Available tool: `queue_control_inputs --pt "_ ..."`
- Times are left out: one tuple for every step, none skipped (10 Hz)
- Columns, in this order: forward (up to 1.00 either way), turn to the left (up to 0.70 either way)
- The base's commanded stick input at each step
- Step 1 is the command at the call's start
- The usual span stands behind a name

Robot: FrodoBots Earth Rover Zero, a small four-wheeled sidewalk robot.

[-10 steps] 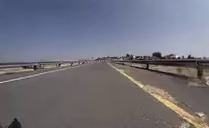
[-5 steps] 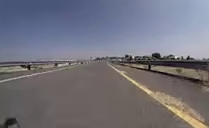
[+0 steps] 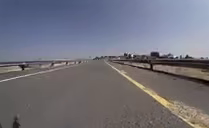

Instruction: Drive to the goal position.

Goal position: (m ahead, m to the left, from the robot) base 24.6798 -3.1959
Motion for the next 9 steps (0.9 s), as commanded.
queue_control_inputs --pt "1.00 0.00" --pt "1.00 0.00" --pt "1.00 0.00" --pt "1.00 0.00" --pt "1.00 0.00" --pt "1.00 0.10" --pt "1.00 0.22" --pt "1.00 0.19" --pt "1.00 0.06"
